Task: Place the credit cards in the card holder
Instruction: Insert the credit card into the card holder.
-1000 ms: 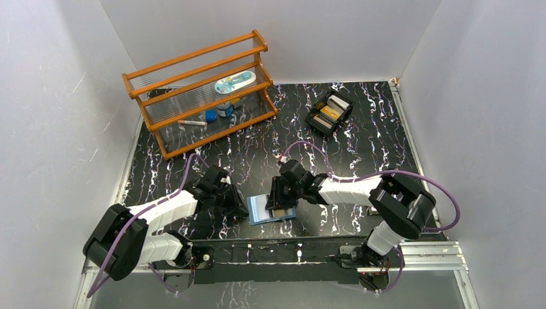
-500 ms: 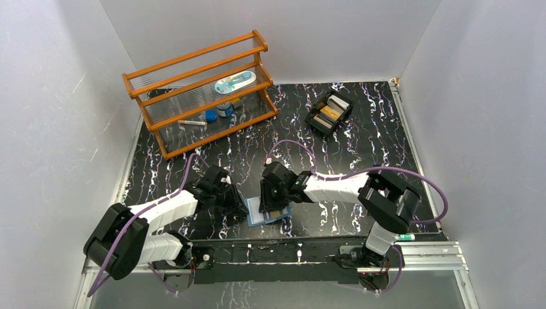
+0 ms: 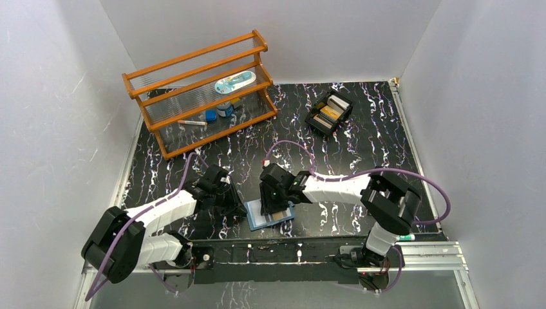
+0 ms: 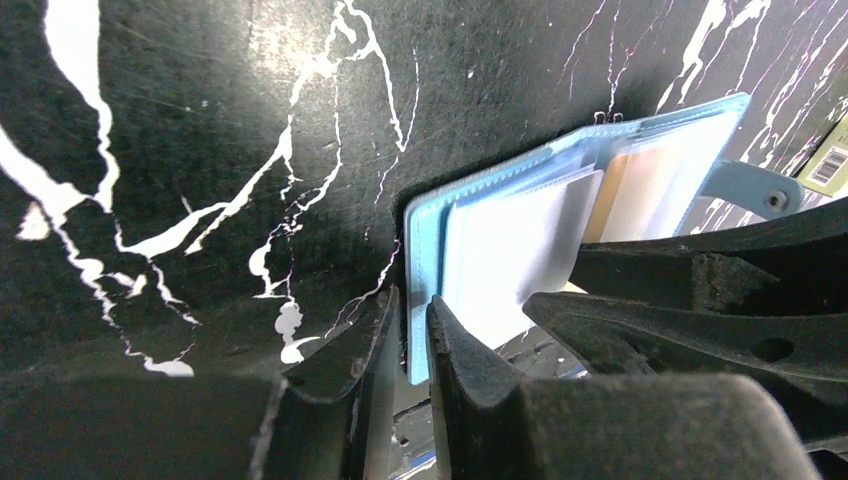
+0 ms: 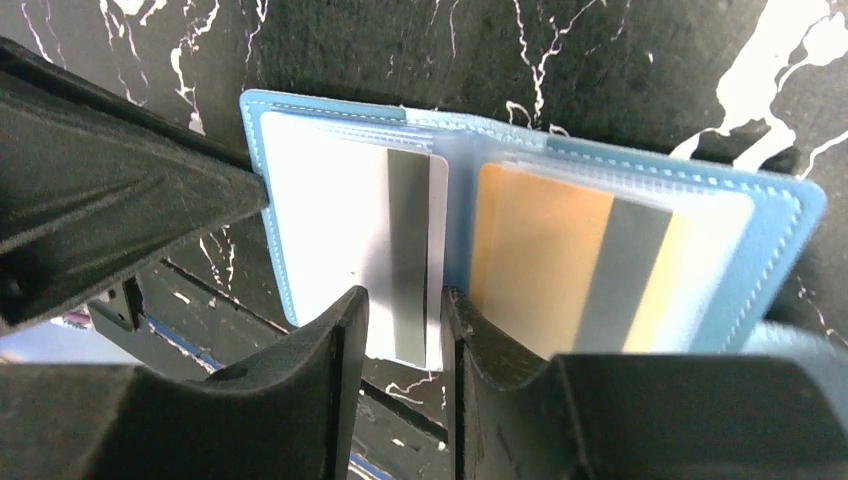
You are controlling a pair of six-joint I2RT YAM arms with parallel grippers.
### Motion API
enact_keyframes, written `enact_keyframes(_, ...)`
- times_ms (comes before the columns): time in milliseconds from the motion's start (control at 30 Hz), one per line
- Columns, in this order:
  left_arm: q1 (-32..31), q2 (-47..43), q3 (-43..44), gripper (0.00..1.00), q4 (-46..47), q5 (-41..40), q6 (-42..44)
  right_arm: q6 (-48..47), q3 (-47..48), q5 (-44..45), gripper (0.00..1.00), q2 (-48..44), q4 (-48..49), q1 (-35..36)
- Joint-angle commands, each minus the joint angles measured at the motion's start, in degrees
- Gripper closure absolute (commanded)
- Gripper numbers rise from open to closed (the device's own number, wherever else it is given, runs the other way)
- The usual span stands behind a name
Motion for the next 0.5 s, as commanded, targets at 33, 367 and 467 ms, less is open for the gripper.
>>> enact_keyframes(33,-0.16,-3.07,2.77,0.83,-4.90,-2.14,1.19,-1.29,1.59,1.30,0.58,-4.49,-3.40,0.43)
enact_keyframes(367,-0.12,-8.86,7.54,0.56,-9.25,-4.34,5.12,-8.06,4.04,5.99,0.54,-9.78,-6.95,-2.80)
enact_keyframes(467,-0.12,-11.40,10.95,0.45,-12.29,-6.13,7.38,-12.49,7.07,8.66,0.54,-10.44,-9.70,-6.33)
